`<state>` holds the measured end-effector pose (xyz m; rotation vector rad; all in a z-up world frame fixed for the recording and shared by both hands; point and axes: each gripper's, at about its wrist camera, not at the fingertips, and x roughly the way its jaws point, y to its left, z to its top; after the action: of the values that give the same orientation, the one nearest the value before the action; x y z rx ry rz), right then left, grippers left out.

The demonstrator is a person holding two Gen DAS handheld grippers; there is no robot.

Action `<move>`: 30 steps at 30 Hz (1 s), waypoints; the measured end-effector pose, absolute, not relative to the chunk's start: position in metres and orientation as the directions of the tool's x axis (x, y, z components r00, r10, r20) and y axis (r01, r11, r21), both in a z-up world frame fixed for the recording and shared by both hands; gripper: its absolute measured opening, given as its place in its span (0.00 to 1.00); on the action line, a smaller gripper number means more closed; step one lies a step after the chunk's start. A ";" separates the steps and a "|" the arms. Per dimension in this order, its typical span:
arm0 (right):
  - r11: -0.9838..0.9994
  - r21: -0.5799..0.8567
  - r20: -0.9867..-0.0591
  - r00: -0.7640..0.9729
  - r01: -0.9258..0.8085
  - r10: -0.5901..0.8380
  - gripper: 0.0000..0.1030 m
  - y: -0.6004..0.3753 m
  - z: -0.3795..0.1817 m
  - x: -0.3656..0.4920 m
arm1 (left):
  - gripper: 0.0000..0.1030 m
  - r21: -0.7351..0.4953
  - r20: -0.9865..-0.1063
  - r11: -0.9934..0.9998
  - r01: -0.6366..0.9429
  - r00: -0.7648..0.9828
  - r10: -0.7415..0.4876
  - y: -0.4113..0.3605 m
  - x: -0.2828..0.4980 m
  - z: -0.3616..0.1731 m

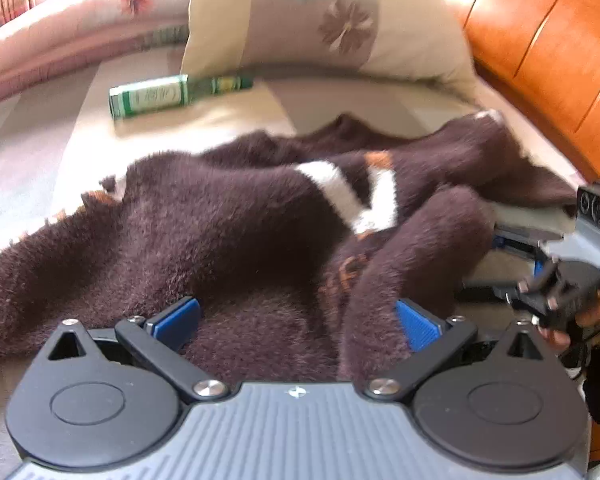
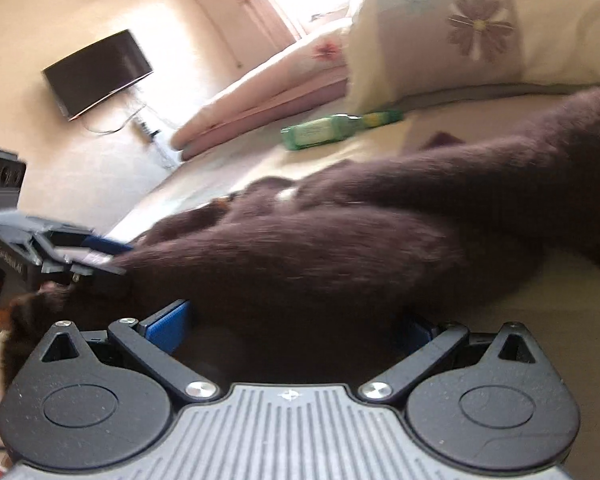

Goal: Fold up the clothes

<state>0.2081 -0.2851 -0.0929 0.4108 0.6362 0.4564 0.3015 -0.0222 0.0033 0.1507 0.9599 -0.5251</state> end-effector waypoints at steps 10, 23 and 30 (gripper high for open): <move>0.735 0.585 -0.404 0.663 -0.342 0.630 1.00 -0.299 -0.073 0.128 | 0.99 -0.092 -0.789 0.865 0.494 0.494 -0.366 -0.012 0.268 0.014; 0.647 0.711 -0.338 0.672 -0.277 0.659 1.00 -0.286 -0.088 0.143 | 0.99 -0.052 -0.786 0.883 0.466 0.527 -0.324 -0.002 0.229 0.016; 0.688 0.613 -0.315 0.678 -0.388 0.664 1.00 -0.291 -0.018 0.082 | 0.99 -0.046 -0.783 0.881 0.471 0.531 -0.325 0.000 0.207 0.014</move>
<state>0.0822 -0.2912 -0.0181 0.5377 0.5568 0.6241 0.2070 -0.0004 0.0136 0.1794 0.8926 -0.4777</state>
